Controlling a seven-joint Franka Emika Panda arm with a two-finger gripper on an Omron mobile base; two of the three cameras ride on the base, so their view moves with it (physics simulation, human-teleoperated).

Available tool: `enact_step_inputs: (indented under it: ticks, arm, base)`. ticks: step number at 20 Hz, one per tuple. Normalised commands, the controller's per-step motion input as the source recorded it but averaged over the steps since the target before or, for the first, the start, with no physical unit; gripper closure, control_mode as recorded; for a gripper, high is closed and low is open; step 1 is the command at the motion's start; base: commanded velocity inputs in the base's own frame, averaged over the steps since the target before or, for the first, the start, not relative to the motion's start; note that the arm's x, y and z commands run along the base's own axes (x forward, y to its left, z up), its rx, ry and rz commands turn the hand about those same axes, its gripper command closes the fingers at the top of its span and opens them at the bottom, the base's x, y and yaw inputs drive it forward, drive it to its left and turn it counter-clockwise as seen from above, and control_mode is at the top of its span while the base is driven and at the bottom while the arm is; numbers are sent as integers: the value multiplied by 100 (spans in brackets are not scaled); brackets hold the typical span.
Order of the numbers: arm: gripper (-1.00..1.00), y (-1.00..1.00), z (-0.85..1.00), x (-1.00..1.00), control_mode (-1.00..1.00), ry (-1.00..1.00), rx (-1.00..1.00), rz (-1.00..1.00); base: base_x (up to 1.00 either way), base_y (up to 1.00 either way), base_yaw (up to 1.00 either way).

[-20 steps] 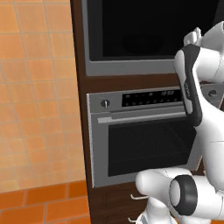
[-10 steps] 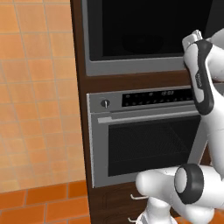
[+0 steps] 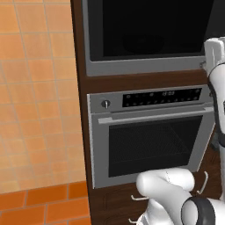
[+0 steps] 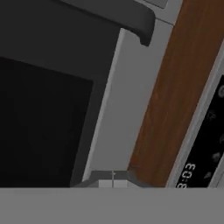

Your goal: Open the microwave, place the bowl with waffle inside the microwave, then close the microwave door and turn it on.

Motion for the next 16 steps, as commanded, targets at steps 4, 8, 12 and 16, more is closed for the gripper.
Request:
enact_step_inputs:
  ticks: [4, 8, 12, 16]
  arm:
    - [100, -52, 14, -100, -100, -67, 0, 5]
    - [100, -53, 41, -95, -100, -20, 0, 9]
    - [100, -54, 48, -75, -100, 1, 0, 8]
    - [100, -43, 44, -33, -100, 5, 0, 6]
  base:
    - [0, 0, 0]
    - [0, 0, 0]
    - [0, 0, 0]
    - [0, 0, 0]
